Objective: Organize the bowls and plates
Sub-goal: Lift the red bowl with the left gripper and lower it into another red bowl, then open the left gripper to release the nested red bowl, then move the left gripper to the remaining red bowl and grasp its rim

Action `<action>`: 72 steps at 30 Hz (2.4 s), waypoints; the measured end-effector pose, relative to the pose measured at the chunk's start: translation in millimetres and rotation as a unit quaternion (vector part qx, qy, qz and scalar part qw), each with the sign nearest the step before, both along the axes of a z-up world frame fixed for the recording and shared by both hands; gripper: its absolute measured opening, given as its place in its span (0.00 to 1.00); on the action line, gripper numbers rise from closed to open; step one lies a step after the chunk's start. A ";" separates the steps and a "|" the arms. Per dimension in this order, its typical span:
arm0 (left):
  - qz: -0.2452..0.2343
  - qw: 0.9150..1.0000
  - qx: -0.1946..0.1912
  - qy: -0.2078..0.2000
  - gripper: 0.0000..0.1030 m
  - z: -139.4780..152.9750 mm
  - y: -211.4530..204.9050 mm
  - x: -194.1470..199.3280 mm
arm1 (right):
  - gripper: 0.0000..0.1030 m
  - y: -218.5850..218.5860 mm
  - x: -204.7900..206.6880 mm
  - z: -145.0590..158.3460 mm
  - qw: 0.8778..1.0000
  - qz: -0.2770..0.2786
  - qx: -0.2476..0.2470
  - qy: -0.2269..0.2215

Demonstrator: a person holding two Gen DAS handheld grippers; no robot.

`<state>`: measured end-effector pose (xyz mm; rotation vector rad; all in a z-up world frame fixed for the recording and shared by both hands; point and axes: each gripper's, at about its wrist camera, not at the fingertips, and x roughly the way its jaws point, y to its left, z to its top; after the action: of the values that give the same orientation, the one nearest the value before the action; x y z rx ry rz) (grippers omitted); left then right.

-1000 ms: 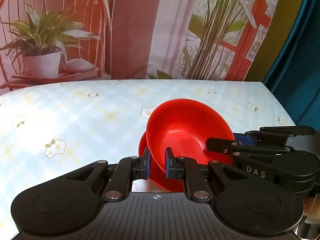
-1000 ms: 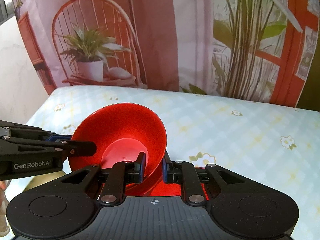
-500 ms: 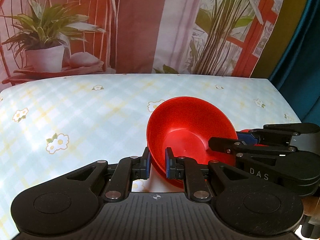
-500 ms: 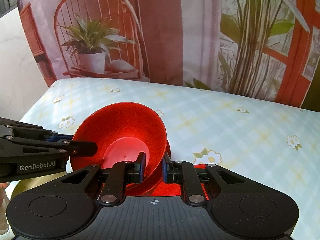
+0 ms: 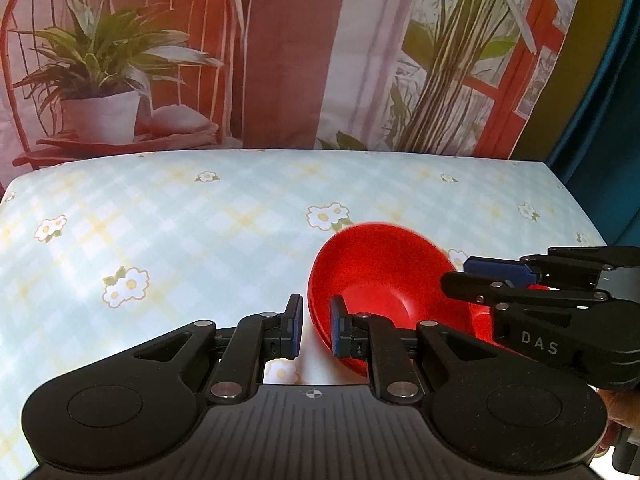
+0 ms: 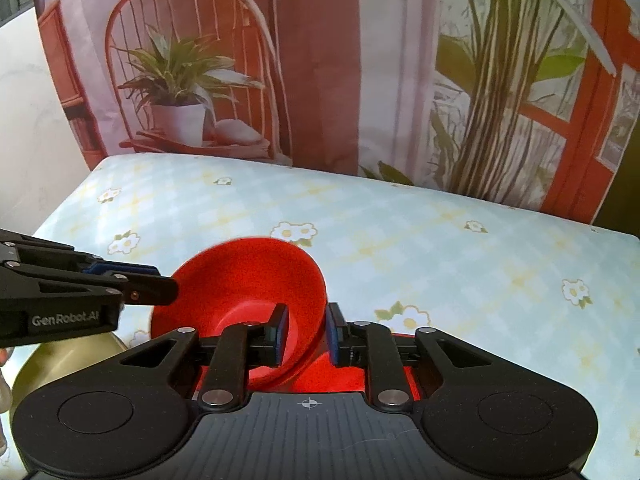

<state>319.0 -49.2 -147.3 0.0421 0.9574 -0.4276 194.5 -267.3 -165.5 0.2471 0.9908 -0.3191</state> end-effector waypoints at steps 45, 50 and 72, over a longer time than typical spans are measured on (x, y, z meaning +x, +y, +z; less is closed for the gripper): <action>-0.037 0.999 -0.019 0.006 0.15 19.6 -63.0 -54.7 | 0.20 -70.2 -106.3 16.9 0.997 -0.072 -0.009 -0.025; -0.038 0.999 -0.015 0.011 0.15 16.5 -65.9 -54.8 | 0.20 -72.8 -108.8 12.1 0.997 -0.074 -0.005 -0.024; -0.028 0.998 -0.020 0.051 0.16 1.5 -68.3 -60.9 | 0.21 -69.3 -109.7 -0.3 0.997 -0.070 0.016 -0.018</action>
<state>258.1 -117.5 -145.8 0.0121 1.0500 -0.5047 84.8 -336.6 -165.8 0.3511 0.9444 -0.4262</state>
